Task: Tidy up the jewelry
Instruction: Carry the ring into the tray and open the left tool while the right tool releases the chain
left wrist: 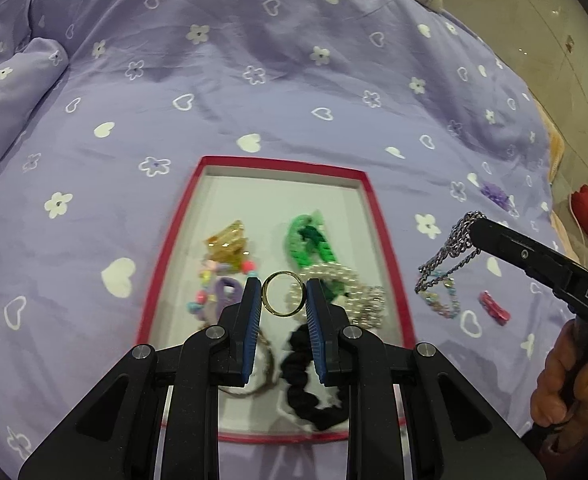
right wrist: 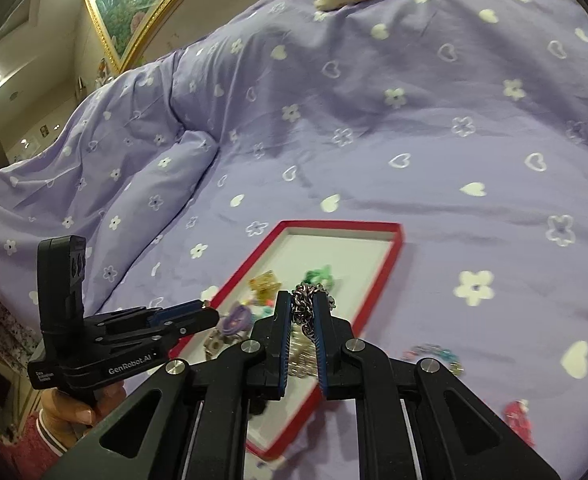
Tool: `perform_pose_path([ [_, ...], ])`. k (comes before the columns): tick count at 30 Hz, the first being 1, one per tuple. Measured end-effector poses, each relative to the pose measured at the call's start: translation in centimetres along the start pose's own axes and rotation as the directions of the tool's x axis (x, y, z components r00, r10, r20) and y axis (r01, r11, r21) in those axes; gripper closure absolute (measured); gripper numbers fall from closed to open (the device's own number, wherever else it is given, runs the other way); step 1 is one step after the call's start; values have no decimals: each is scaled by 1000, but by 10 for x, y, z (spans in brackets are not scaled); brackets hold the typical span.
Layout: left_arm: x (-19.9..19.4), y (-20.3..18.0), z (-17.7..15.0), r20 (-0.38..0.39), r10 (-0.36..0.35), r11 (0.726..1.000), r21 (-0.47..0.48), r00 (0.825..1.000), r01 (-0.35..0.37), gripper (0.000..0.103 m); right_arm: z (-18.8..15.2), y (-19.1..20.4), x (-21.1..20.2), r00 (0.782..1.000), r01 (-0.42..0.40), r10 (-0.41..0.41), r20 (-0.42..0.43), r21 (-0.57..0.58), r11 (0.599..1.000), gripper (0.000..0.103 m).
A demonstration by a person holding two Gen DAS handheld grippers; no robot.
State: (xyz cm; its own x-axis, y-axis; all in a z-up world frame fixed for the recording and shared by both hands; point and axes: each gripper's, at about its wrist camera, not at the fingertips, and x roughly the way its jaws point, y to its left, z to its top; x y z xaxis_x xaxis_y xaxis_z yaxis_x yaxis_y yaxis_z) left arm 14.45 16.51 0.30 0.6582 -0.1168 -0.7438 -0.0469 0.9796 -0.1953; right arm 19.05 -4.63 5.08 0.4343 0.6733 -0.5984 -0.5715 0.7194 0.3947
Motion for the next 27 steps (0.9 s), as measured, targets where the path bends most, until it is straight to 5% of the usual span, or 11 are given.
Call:
perform_pose_path([
  [27, 48, 25, -13, -95, 62, 998, 8, 994, -62, 82, -28, 4, 85, 983, -11, 10, -184, -2, 1000, 93],
])
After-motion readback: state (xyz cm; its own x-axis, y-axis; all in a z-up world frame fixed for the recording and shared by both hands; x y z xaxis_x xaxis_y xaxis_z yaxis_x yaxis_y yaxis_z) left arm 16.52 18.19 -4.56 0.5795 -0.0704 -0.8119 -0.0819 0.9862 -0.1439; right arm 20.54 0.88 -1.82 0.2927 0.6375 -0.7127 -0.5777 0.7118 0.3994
